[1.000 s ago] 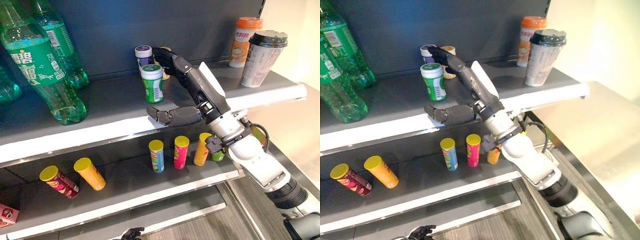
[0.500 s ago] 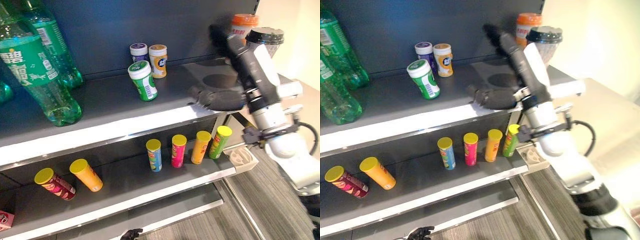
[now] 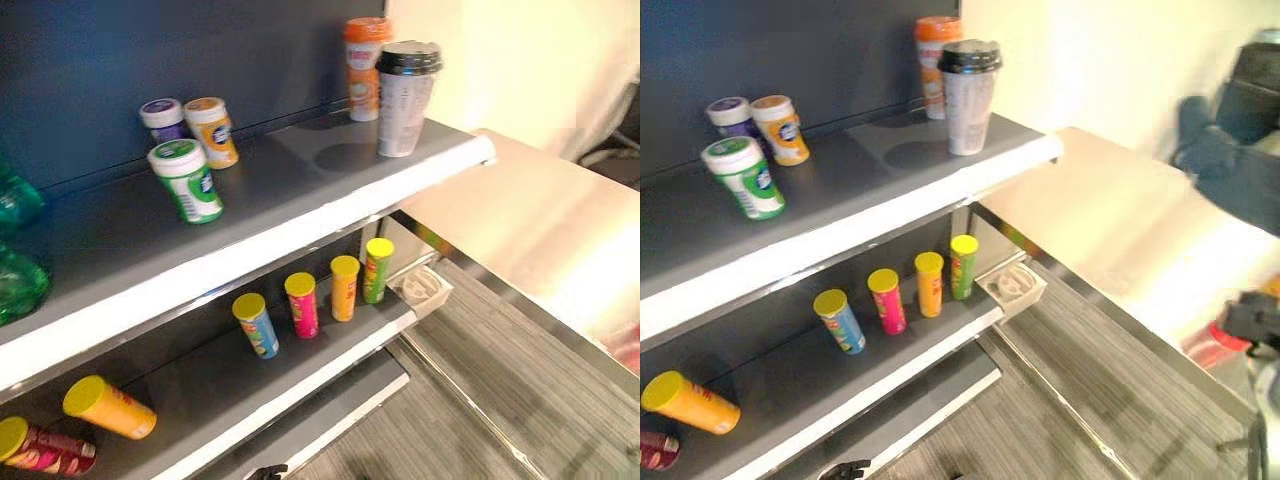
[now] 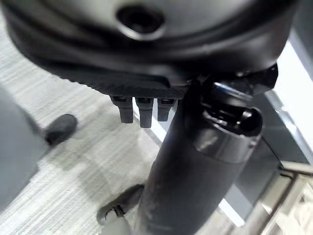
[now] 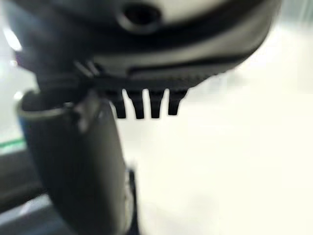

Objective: Put the goods on the table back onto the shelves and tidy them up.

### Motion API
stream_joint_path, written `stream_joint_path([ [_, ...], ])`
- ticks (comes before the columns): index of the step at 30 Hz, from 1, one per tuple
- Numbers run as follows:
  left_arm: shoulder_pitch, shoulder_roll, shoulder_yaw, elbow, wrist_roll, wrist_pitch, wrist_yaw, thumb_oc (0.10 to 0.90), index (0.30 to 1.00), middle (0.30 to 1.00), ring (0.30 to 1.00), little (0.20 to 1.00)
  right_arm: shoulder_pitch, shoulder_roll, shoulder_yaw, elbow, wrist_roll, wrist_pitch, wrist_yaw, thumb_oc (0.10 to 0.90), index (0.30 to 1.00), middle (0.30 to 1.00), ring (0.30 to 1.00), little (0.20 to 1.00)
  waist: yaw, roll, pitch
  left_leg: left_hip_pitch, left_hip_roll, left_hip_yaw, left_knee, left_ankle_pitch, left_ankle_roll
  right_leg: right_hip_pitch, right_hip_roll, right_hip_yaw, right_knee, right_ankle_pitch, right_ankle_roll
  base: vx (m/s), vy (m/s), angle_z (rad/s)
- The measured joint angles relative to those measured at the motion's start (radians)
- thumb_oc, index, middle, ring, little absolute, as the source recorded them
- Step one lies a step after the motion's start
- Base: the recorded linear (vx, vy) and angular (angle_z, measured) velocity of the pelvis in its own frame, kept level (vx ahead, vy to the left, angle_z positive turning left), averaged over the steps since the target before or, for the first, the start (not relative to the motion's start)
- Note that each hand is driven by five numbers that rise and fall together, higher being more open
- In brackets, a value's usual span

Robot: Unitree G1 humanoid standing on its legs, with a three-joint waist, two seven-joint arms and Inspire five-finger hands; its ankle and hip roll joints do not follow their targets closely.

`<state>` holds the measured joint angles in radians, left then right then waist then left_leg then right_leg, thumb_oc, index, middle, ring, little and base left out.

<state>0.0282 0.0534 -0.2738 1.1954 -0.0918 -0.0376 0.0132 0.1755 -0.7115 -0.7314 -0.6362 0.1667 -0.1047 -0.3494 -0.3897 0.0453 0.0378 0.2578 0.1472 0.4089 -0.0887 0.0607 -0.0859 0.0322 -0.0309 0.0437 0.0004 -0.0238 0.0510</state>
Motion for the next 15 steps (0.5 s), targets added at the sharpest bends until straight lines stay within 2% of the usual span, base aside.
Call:
stream_joint_path([
  [1,0.011,0.000,0.002,-0.023,0.016,0.001,0.000,0.800,0.900,0.900,0.900,0.900,-0.013,0.021,0.029,0.000,-0.039,0.012,-0.009,0.800,0.900,0.900,0.900,0.900,-0.013,-0.004,0.002,0.027,-0.003,0.014,0.017,0.000,0.000,-0.019,0.014,0.082,0.012,0.009,-0.001,0.04,0.004,-2.18],
  [2,0.004,0.007,0.003,-0.040,0.016,0.004,0.001,0.800,0.900,0.900,0.900,0.900,-0.017,0.033,0.067,-0.007,-0.073,0.023,-0.004,0.800,0.900,0.900,0.900,0.900,-0.026,-0.025,0.012,0.037,-0.011,-0.018,0.080,-0.005,0.008,-0.039,0.025,0.170,0.037,0.019,0.000,-0.02,0.154,-3.06],
  [3,-0.014,0.054,0.016,-0.058,0.016,0.001,0.004,0.800,0.900,0.900,0.900,0.900,-0.014,0.052,0.107,-0.016,-0.125,0.027,-0.001,0.800,0.900,0.900,0.900,0.900,-0.016,-0.083,0.027,-0.011,-0.036,-0.178,0.231,-0.028,0.032,-0.064,0.004,0.255,0.065,0.033,-0.003,-0.15,0.266,-2.81],
  [4,-0.075,0.061,0.008,-0.051,0.015,0.004,0.002,0.800,0.900,0.900,0.900,0.900,0.009,0.016,0.037,0.000,-0.148,0.029,-0.002,0.800,0.900,0.900,0.900,0.900,-0.052,-0.065,0.028,-0.067,-0.036,-0.305,0.239,-0.140,0.031,-0.094,-0.002,0.280,0.039,0.046,0.018,-0.20,0.299,-1.85],
  [5,-0.168,0.047,0.000,-0.057,0.015,0.001,0.004,0.800,0.900,0.900,0.900,0.900,0.015,-0.046,-0.074,0.045,-0.153,0.039,-0.011,0.800,0.900,0.900,0.900,0.900,-0.122,-0.024,0.065,-0.146,-0.025,-0.334,0.170,-0.177,0.039,-0.123,-0.013,0.274,0.023,0.060,0.036,-0.26,0.183,-0.73],
  [6,-0.232,0.053,0.000,-0.085,0.015,-0.013,0.014,0.800,0.900,0.900,0.900,0.900,-0.036,-0.086,-0.080,0.127,-0.152,0.041,-0.031,0.800,0.900,0.900,0.900,0.900,-0.153,0.001,0.081,-0.211,-0.063,-0.264,0.111,-0.177,0.052,-0.162,-0.043,0.276,-0.014,0.073,0.061,-0.21,0.096,-1.27],
  [7,-0.270,0.046,0.002,-0.105,0.015,-0.034,0.018,0.800,0.900,0.900,0.900,0.900,-0.108,-0.110,-0.008,0.224,-0.145,0.068,-0.024,0.800,0.900,0.900,0.900,0.900,-0.107,0.029,0.094,-0.241,-0.084,-0.240,0.074,-0.153,0.074,-0.189,-0.051,0.298,-0.058,0.079,0.108,-0.29,0.030,-2.18],
  [8,-0.248,0.030,-0.023,-0.108,0.015,-0.047,0.019,0.800,0.900,0.900,0.900,0.900,-0.098,-0.083,0.049,0.221,-0.143,0.071,-0.013,0.800,0.900,0.900,0.900,0.900,-0.094,0.063,0.076,-0.238,-0.092,-0.175,0.042,-0.143,0.079,-0.220,-0.062,0.316,-0.060,0.092,0.147,-0.25,-0.052,-2.21],
  [9,-0.231,0.041,-0.039,-0.122,0.015,-0.046,0.017,0.800,0.900,0.900,0.900,0.900,-0.108,-0.042,0.078,0.201,-0.145,0.069,-0.015,0.800,0.900,0.900,0.900,0.900,-0.123,0.050,0.074,-0.240,-0.126,-0.136,0.026,-0.119,0.081,-0.220,-0.087,0.305,-0.057,0.136,0.155,-0.18,-0.149,-1.71],
  [10,-0.198,0.061,-0.048,-0.118,0.015,-0.041,0.018,0.800,0.900,0.900,0.900,0.900,-0.147,0.036,0.155,0.185,-0.145,0.068,-0.028,0.800,0.900,0.900,0.900,0.900,-0.115,0.029,0.091,-0.244,-0.129,-0.061,0.032,-0.106,0.064,-0.271,-0.096,0.218,-0.103,0.196,0.175,-0.07,-0.194,-1.71],
  [11,-0.159,0.090,-0.053,-0.056,0.015,-0.038,0.005,0.800,0.900,0.900,0.900,0.900,-0.104,0.133,0.267,0.177,-0.145,0.070,-0.013,0.800,0.900,0.900,0.900,0.900,-0.081,0.006,0.123,-0.240,-0.065,0.029,0.041,-0.099,0.059,-0.296,-0.135,-0.141,-0.088,0.138,0.078,0.01,-0.134,-1.71],
  [12,-0.141,0.083,-0.051,-0.027,0.015,-0.028,0.001,0.800,0.900,0.900,0.900,0.900,-0.054,0.149,0.270,0.182,-0.144,0.075,0.001,0.800,0.900,0.900,0.900,0.900,-0.043,0.023,0.123,-0.225,-0.021,0.029,0.027,-0.090,0.046,-0.270,-0.133,-0.243,-0.083,0.142,0.049,0.03,-0.085,-1.05],
  [13,-0.113,0.082,-0.052,-0.014,0.015,-0.015,0.000,0.800,0.900,0.900,0.900,0.900,-0.018,0.149,0.263,0.183,-0.144,0.077,0.011,0.800,0.900,0.900,0.900,0.900,-0.016,0.027,0.122,-0.201,0.003,0.026,0.012,-0.078,0.034,-0.212,-0.145,-0.231,-0.097,0.172,0.037,0.04,-0.025,-0.17],
  [14,-0.086,0.091,-0.052,-0.014,0.015,0.000,-0.002,0.800,0.900,0.900,0.900,0.900,-0.005,0.149,0.253,0.185,-0.143,0.075,0.022,0.800,0.900,0.900,0.900,0.900,0.005,0.008,0.112,-0.172,0.003,0.018,0.003,-0.073,0.027,-0.150,-0.176,-0.197,-0.100,0.222,0.043,0.07,-0.080,0.19],
  [15,-0.067,0.097,-0.051,-0.012,0.015,0.004,-0.001,0.800,0.900,0.900,0.900,0.900,-0.004,0.150,0.248,0.191,-0.142,0.072,0.022,0.800,0.900,0.900,0.900,0.900,0.024,-0.017,0.096,-0.156,-0.004,0.009,0.000,-0.071,0.022,-0.099,-0.204,-0.151,-0.096,0.226,0.092,0.06,-0.078,0.47],
])
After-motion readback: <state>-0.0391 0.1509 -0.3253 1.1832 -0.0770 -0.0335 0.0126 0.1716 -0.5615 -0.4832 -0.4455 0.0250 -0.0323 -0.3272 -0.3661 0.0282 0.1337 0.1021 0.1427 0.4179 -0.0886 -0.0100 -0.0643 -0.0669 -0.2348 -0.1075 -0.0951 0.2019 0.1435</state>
